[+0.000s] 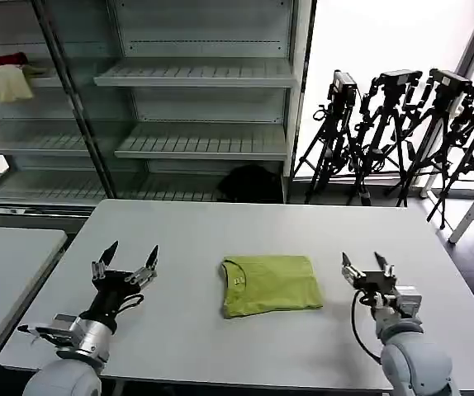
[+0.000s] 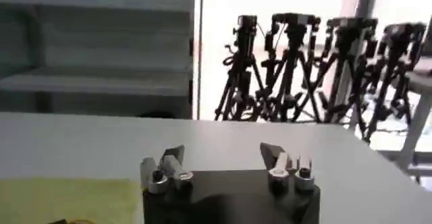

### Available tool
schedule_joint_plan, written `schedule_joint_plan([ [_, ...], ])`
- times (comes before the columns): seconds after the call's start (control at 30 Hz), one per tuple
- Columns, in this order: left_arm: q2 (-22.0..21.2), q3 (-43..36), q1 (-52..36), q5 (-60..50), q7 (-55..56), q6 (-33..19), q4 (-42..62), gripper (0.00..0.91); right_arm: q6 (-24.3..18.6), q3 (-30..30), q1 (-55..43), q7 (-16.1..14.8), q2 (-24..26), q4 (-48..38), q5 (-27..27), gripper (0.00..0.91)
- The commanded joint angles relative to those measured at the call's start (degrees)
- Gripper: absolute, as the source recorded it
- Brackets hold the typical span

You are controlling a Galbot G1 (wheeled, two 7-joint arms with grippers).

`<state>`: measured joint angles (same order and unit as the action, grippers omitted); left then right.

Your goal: Fold and organize the clothes.

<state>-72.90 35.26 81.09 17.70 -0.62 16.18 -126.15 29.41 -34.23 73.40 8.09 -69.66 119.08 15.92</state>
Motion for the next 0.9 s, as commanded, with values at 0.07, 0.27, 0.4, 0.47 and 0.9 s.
schedule_joint_plan([
  [0.07, 2.4, 1.6, -0.2, 4.4, -0.1, -1.0, 6.5, 0.907, -8.3, -13.0, 7.9, -12.9, 8.0, -2.3, -11.8, 0.907],
  [0.27, 2.2, 1.3, -0.2, 4.9, 0.1, -1.1, 7.6, 0.907, -8.4, -16.3, 9.4, -15.6, 9.3, -3.1, -4.3, 0.907],
  [0.4, 2.5, 2.1, -0.2, 7.6, 0.4, -0.6, 7.0, 0.907, -6.9, -15.6, 8.5, -13.2, 7.5, -2.9, -1.0, 0.907],
  [0.47, 2.8, 2.6, -0.1, 9.2, 0.4, -0.5, 6.9, 0.907, -4.5, -15.1, 8.3, -12.4, 6.7, -2.0, -0.8, 0.907],
  [0.9, 3.6, 2.7, -1.8, 11.2, 0.5, -0.2, 9.1, 0.907, -7.8, -15.6, 11.5, -11.0, 7.8, 1.0, -0.2, 0.907],
])
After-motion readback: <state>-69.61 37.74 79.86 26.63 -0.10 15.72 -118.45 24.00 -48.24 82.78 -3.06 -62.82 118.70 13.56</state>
